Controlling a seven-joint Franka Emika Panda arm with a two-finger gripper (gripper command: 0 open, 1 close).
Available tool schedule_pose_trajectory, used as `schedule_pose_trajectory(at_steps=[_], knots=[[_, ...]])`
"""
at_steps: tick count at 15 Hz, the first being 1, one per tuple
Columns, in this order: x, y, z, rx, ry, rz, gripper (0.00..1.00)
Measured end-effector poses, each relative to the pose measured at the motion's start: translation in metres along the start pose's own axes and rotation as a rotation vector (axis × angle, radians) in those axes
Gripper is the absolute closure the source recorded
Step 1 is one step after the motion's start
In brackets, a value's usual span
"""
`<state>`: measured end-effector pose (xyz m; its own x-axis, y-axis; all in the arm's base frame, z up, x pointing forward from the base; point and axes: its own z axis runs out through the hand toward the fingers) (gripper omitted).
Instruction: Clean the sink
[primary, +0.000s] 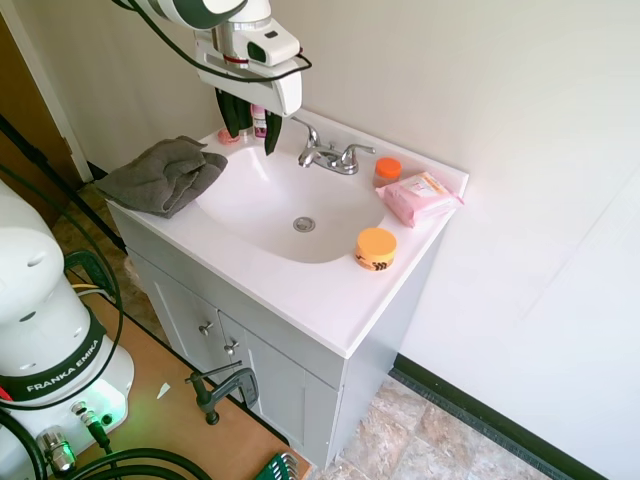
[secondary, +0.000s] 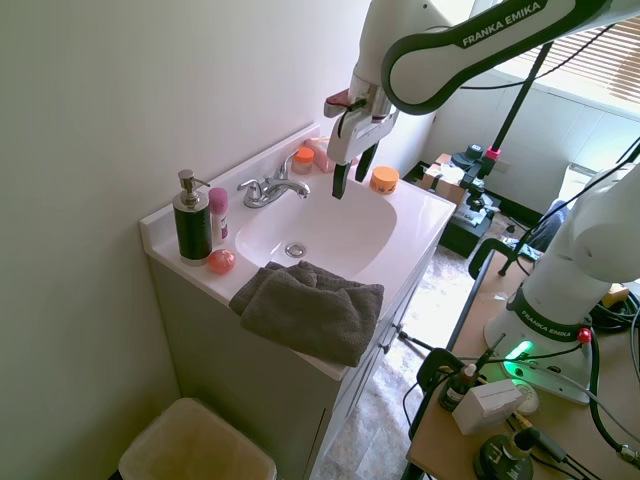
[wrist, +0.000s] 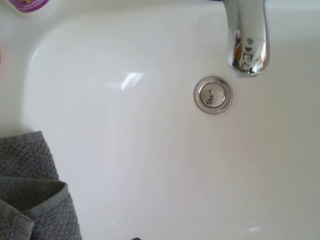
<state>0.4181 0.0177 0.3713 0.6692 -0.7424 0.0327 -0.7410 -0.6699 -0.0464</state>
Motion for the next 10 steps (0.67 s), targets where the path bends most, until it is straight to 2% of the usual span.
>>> schedule_pose_trajectory(at_steps=[3,5,10], knots=[[-0.002,-0.002,0.001,0.0,0.0,-0.008,0.0],[-0.024,-0.015,0.004,-0.001,0.004,-0.066,0.0],[-0.155,-0.055,0.014,-0.008,0.036,-0.232,0.0]])
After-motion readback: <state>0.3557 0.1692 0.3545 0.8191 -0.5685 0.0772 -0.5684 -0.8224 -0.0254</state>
